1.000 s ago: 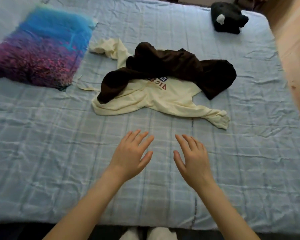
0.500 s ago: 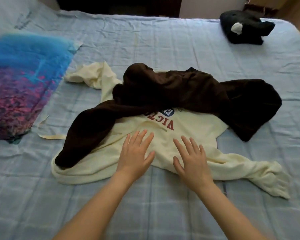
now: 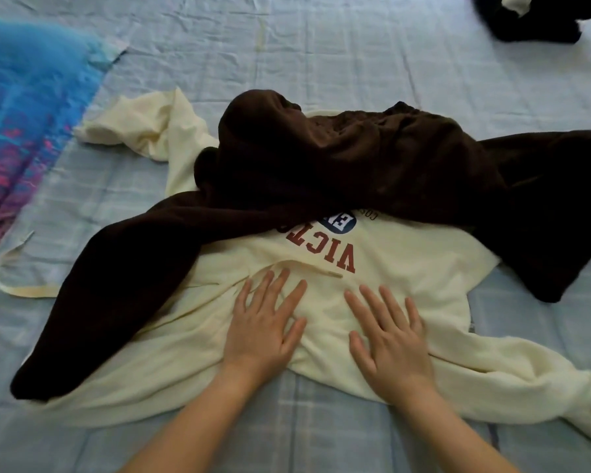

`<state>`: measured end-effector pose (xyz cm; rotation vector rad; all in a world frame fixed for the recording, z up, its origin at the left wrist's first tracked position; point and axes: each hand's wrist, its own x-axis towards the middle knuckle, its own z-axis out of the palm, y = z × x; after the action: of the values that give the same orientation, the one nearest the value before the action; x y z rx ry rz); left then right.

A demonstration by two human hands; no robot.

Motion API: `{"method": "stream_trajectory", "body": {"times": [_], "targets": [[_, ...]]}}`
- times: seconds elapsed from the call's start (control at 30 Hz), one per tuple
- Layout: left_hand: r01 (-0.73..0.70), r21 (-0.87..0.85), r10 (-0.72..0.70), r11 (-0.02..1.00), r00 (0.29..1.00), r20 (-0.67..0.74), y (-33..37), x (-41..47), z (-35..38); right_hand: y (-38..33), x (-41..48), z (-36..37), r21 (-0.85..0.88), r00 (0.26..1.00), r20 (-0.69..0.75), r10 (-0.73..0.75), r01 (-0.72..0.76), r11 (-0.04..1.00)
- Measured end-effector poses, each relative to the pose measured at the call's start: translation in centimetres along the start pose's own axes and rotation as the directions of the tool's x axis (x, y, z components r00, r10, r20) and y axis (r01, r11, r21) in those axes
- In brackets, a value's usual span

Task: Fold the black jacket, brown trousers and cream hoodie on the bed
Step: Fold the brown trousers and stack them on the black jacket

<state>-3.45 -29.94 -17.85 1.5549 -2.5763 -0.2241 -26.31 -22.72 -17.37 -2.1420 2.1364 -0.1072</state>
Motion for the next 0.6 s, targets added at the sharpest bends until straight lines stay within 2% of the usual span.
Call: {"method": "stream_trajectory", "body": {"times": [0.13, 0.2, 0.27, 0.43, 0.6], "targets": [[-0.010, -0.026, 0.009, 1.000, 1.000, -0.021, 0.1, 0.2, -0.3, 0.0, 0.0, 0.2, 0.067, 0.987, -0.154, -0.044, 0.055, 0.996], [-0.017, -0.066, 0.012, 0.998, 0.997, -0.073, -0.1, 0.5, -0.3, 0.2, 0.3, 0.5, 0.102, 0.951, -0.301, -0.072, 0.107, 0.989], [-0.036, -0.092, 0.024, 0.995, 0.992, -0.126, -0.2, 0.5, -0.2, -0.1, 0.5, 0.6, 0.105, 0.918, -0.387, -0.084, 0.135, 0.985], [-0.073, -0.155, 0.039, 0.985, 0.976, -0.213, -0.3, 0.9, 0.0, -0.5, 1.2, 0.9, 0.097, 0.903, -0.427, -0.045, 0.095, 0.991], [0.026, -0.331, -0.109, 0.943, 0.966, -0.235, 1.7, -0.5, -2.4, -1.6, 0.5, -1.8, 0.115, 0.853, -0.521, -0.027, 0.102, 0.988]]}}
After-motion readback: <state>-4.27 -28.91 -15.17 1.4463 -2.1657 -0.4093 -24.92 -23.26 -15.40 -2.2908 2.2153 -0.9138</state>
